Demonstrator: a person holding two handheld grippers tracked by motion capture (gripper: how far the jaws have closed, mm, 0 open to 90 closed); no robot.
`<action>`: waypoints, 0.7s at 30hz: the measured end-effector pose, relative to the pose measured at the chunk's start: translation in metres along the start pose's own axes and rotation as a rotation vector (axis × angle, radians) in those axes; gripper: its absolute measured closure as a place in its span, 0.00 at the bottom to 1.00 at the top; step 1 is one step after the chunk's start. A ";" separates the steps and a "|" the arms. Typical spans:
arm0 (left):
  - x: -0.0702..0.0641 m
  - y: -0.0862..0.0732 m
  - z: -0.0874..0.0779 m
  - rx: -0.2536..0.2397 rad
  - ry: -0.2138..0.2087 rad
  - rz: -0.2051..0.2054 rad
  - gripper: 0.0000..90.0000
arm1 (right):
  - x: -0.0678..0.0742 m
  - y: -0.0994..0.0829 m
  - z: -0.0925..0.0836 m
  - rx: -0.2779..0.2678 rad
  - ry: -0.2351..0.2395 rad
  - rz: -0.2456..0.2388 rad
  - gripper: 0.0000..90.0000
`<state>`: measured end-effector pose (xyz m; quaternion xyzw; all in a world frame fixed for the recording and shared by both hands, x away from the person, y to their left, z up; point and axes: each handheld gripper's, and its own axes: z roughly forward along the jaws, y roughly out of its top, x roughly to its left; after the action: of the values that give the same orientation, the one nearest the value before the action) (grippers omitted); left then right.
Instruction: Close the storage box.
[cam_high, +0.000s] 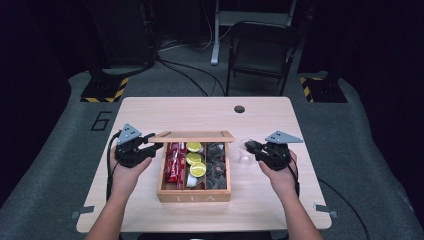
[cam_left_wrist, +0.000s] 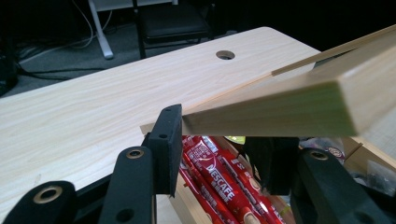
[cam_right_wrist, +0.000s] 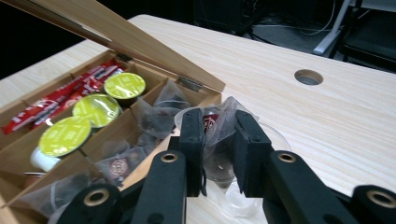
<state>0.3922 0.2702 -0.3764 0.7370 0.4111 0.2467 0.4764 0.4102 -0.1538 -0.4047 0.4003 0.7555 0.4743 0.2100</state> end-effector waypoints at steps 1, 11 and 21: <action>0.000 0.000 -0.001 -0.002 -0.002 -0.001 0.64 | -0.001 0.000 0.002 -0.002 -0.003 0.003 0.84; -0.005 -0.002 -0.010 -0.025 -0.012 -0.011 0.64 | -0.011 -0.003 0.017 0.016 -0.026 0.005 0.84; -0.007 -0.005 -0.012 -0.020 -0.009 -0.004 0.64 | -0.016 -0.005 0.030 0.036 -0.044 0.004 0.84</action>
<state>0.3778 0.2714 -0.3754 0.7325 0.4077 0.2467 0.4862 0.4385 -0.1517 -0.4235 0.4157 0.7584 0.4521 0.2183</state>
